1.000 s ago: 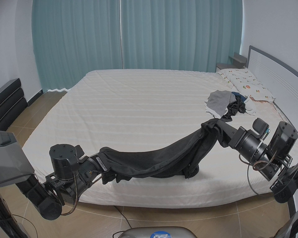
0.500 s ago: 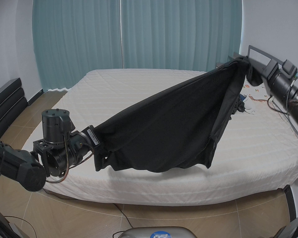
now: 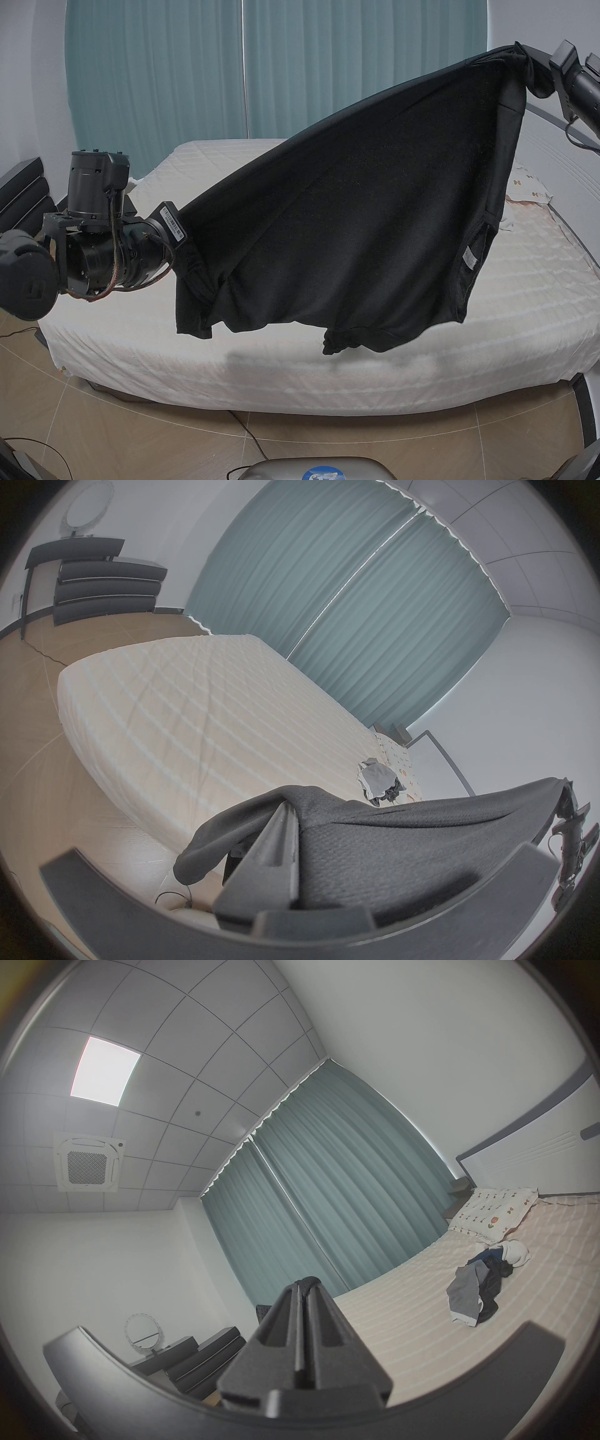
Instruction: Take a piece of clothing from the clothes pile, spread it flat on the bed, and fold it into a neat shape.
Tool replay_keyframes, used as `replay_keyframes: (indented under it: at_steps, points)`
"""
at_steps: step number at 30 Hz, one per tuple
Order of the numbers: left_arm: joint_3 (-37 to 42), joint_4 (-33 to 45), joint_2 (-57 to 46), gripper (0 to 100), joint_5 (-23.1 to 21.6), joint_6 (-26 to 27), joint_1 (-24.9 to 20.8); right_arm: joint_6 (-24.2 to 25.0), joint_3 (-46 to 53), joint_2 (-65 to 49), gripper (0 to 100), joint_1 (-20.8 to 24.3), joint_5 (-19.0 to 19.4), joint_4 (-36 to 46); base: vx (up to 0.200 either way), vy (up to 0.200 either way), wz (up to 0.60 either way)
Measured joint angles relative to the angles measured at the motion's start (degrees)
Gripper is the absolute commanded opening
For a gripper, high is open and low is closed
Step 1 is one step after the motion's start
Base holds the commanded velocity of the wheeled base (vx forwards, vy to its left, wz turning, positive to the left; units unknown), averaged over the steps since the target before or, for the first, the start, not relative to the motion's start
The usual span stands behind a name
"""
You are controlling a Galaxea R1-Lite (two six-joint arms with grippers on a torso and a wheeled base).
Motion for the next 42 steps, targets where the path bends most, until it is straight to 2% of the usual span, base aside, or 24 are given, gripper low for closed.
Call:
replay_keyframes:
  at_steps: [10, 18, 24, 31, 32, 33, 34, 38, 42]
  points:
    - [-10.1, -0.9, 16.4, 0, -1.9, -1.6, 1.4, -1.9, -13.8, 18.7, 0, -1.7, -2.5, 0.6, 0.200, 0.000, 0.00]
    - [-21.9, -1.7, 32.4, 0, -2.6, -2.8, 1.8, -4.4, -18.3, 34.8, 0, -2.2, -7.4, -9.2, 0.200, 0.000, 0.00]
    - [-28.5, -1.8, 40.7, 0, -2.8, -4.1, 1.6, -5.5, -18.2, 44.8, 0, -2.2, -9.6, -16.2, 0.000, 0.000, 0.00]
    - [-34.1, -1.8, 47.8, 0, -2.8, -6.2, 1.0, -5.9, -18.2, 54.6, 0, -1.9, -10.4, -19.2, 0.000, 0.000, 0.00]
    - [-35.1, -1.8, 48.8, 100, -2.7, -6.8, 0.9, -5.9, -18.6, 56.0, 0, -1.8, -10.5, -19.7, 0.000, 0.000, 0.00]
    - [-36.0, -1.9, 49.7, 100, -2.6, -7.3, 0.8, -5.9, -19.0, 57.4, 0, -1.8, -10.6, -20.3, 0.000, 0.000, 0.00]
    - [-36.9, -1.9, 50.4, 100, -2.5, -7.7, 0.8, -5.9, -19.5, 58.5, 100, -1.7, -10.7, -20.7, 0.000, 0.000, 0.00]
    - [-41.8, -2.2, 53.6, 100, -1.0, -9.6, 0.9, -6.0, -21.5, 62.8, 100, -1.4, -10.5, -21.6, 0.000, 0.000, 0.00]
    - [-47.5, -2.1, 57.1, 100, 3.1, -11.0, 1.7, -5.9, -23.2, 66.7, 100, -1.1, -10.5, -21.8, 0.000, 0.000, 0.00]
